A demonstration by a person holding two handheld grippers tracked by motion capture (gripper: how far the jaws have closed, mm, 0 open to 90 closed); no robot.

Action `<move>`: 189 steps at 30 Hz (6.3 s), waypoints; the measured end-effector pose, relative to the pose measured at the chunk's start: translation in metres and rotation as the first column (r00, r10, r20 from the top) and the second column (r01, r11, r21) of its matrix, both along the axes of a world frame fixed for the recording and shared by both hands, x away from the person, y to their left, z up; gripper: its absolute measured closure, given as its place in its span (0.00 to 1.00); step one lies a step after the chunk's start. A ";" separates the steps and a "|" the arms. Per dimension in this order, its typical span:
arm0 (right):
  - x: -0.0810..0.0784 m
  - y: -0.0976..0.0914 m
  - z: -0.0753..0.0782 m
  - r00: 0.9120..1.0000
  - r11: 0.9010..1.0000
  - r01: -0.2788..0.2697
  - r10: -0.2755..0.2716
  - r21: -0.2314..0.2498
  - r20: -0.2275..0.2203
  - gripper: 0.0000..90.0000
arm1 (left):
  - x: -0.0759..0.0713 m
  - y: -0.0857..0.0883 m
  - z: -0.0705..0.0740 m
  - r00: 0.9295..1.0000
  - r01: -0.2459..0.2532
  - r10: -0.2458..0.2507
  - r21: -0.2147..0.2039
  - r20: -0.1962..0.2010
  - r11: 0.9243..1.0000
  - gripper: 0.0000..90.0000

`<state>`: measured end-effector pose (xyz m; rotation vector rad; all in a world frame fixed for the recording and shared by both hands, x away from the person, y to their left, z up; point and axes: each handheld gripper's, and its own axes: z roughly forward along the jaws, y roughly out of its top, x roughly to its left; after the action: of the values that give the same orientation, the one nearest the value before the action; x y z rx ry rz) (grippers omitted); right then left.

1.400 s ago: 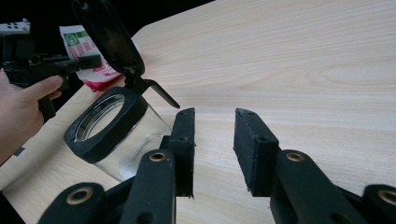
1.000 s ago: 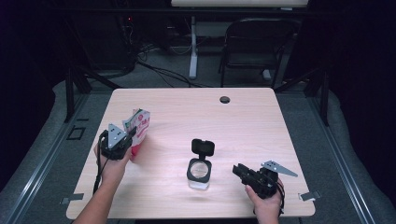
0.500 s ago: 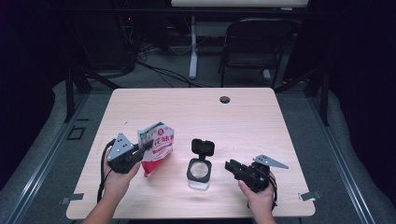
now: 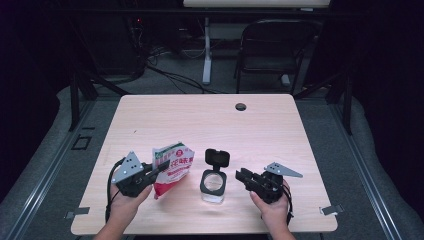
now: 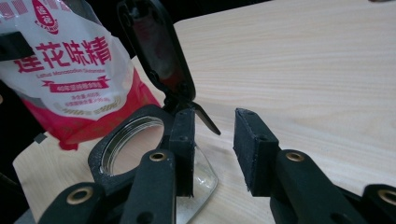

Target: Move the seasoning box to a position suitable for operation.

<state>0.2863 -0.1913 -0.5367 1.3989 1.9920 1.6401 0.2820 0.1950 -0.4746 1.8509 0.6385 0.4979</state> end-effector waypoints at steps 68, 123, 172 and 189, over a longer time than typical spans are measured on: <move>-0.002 0.150 0.026 0.910 0.886 -0.399 0.413 -0.234 0.012 1.00 | -0.040 0.029 -0.036 0.996 -0.027 0.024 -0.026 -0.082 0.999 0.89; -0.016 0.121 0.026 0.914 0.912 -0.347 0.381 -0.217 0.139 1.00 | 0.000 0.003 -0.096 0.933 0.159 -0.165 -0.045 -0.320 0.986 0.46; -0.009 0.122 0.030 0.928 0.931 -0.333 0.351 -0.150 0.121 1.00 | 0.000 -0.019 -0.114 0.916 0.140 -0.092 0.096 -0.391 0.985 0.48; -0.009 0.118 0.028 0.929 0.932 -0.330 0.349 -0.151 0.121 1.00 | -0.001 -0.021 -0.112 0.920 0.144 -0.089 0.118 -0.383 0.982 0.63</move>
<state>0.2773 -0.0738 -0.5082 0.8958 2.3029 1.6523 0.2809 0.1743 -0.5861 2.1316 0.7548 0.1074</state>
